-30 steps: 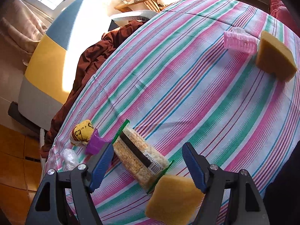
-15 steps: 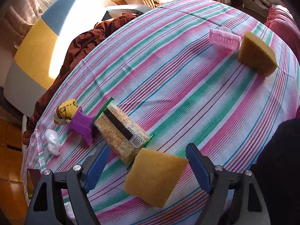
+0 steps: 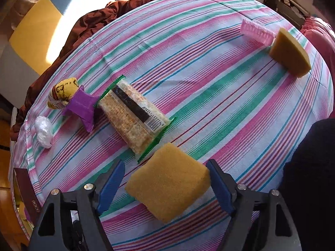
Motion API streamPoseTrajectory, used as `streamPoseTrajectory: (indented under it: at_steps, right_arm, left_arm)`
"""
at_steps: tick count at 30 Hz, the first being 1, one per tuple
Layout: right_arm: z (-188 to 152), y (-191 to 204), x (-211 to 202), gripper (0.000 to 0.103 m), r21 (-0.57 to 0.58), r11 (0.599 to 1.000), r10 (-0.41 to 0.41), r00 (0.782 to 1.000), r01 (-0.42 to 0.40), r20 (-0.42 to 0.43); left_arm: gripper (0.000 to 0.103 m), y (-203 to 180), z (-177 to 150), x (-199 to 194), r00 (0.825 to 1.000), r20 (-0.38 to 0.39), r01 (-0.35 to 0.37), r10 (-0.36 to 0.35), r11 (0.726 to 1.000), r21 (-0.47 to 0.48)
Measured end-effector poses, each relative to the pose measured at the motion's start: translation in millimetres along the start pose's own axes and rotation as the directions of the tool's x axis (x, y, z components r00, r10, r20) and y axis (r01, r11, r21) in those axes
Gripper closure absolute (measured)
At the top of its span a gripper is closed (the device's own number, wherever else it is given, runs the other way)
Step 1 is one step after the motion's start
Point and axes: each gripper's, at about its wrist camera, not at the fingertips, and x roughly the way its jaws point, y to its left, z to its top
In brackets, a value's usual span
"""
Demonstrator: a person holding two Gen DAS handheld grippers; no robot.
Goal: Organize objects
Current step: 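Grasp the second yellow sponge with the right tool while left holds the plastic bundle, then lower the plastic bundle into the gold tin and open the left tool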
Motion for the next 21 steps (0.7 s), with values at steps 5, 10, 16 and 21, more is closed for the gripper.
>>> streamPoseTrajectory:
  at_steps: [5, 10, 16, 21]
  right_arm:
    - [-16.0, 36.7, 0.4, 0.04, -0.208, 0.969, 0.123, 0.991, -0.132, -0.054]
    - [-32.0, 83.8, -1.1, 0.041, -0.448, 0.885, 0.122, 0.992, -0.129, -0.044]
    - [-42.1, 111.3, 8.0, 0.041, -0.6, 0.8, 0.065, 0.998, -0.037, 0.026]
    - [-41.2, 107.8, 9.8, 0.041, -0.586, 0.809, 0.076, 0.997, -0.054, 0.013]
  left_arm:
    - [0.066, 1.1, 0.3, -0.1, 1.0, 0.0, 0.005, -0.005, 1.0, -0.004]
    - [0.066, 1.3, 0.5, 0.0, 1.0, 0.0, 0.006, -0.006, 1.0, -0.005]
    - [0.066, 1.2, 0.6, 0.1, 1.0, -0.001, 0.003, -0.003, 1.0, -0.003]
    - [0.067, -2.2, -0.2, -1.0, 1.0, -0.001, -0.018, 0.018, 1.0, 0.015]
